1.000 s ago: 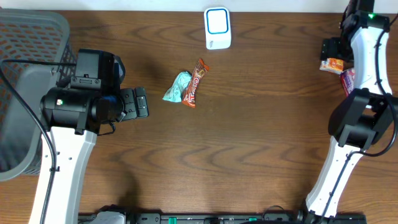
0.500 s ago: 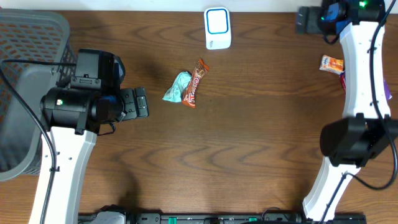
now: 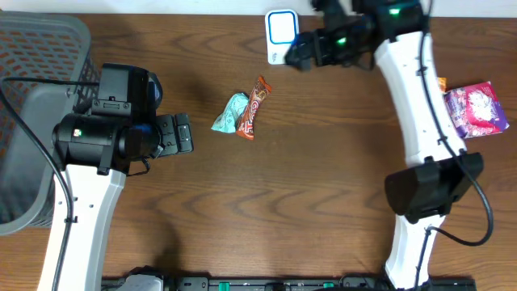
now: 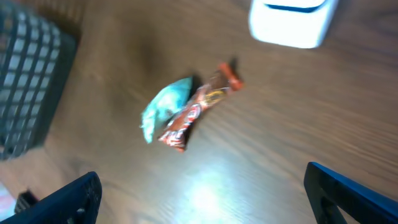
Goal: Scan the item barcode
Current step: 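Move the right gripper to the red snack bar and grasp it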
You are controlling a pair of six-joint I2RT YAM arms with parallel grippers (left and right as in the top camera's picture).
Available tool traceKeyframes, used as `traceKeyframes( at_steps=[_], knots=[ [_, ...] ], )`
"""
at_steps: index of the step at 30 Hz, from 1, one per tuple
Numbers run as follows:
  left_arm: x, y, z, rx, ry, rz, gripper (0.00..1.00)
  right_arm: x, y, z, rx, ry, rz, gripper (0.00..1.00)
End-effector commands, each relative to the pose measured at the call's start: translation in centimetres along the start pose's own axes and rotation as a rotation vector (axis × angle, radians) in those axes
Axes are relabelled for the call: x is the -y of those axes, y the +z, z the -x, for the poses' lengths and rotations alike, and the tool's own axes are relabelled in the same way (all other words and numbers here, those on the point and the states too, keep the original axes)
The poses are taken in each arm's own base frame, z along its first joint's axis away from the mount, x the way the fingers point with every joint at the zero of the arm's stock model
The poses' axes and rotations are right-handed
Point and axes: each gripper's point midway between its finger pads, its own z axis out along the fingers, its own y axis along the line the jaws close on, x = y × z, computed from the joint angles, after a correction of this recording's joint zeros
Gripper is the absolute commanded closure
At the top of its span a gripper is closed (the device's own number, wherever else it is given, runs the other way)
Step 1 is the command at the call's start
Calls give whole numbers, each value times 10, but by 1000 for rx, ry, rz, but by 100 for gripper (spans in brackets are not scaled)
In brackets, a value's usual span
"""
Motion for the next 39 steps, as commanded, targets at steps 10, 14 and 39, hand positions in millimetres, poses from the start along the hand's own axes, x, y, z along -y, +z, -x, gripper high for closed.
traceKeyframes(
  at_steps=[10, 14, 39],
  knots=[
    [-3, 0, 1, 2, -11, 11, 2, -34, 55, -31, -111, 118, -160, 1],
    [-3, 0, 1, 2, -11, 11, 2, -31, 65, -31, -102, 176, -181, 1],
    [-3, 0, 1, 2, -10, 11, 2, -18, 194, -85, -52, 454, -213, 40]
  ],
)
